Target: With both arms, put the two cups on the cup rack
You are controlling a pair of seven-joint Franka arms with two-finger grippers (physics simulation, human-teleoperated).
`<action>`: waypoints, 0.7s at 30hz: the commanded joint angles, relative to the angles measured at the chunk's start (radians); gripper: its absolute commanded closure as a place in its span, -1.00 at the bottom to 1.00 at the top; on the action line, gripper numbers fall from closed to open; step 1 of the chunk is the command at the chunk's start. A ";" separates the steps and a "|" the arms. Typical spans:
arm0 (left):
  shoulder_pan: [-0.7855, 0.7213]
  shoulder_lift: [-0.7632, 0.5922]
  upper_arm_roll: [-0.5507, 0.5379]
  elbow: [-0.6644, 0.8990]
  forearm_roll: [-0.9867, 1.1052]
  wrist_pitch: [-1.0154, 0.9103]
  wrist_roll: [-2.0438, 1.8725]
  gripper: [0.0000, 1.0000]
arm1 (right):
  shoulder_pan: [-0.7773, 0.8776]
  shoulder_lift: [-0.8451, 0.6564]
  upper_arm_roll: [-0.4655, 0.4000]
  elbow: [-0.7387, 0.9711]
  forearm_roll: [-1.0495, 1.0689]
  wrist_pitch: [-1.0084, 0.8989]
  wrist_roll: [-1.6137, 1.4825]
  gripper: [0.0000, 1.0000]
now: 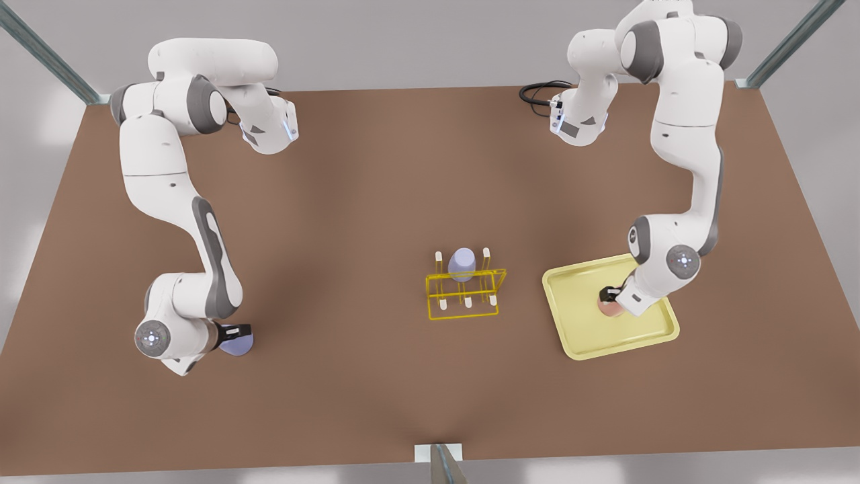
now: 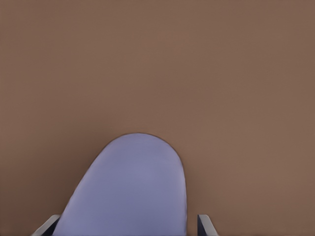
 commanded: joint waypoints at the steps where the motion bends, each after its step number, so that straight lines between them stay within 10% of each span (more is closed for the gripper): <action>1: 0.001 0.009 0.000 0.000 0.001 0.028 -0.019 -0.76 | 0.001 -0.001 0.001 0.000 0.003 0.010 -0.002 -1.00; 7: 0.001 0.014 0.000 0.000 -0.002 0.028 -0.022 -0.60 | 0.000 0.004 0.001 0.000 0.001 0.010 -0.002 -0.69; 21: -0.045 -0.075 -0.055 0.138 -0.003 -0.262 -0.149 -0.61 | -0.002 -0.004 0.037 0.011 0.033 -0.001 -0.015 -0.69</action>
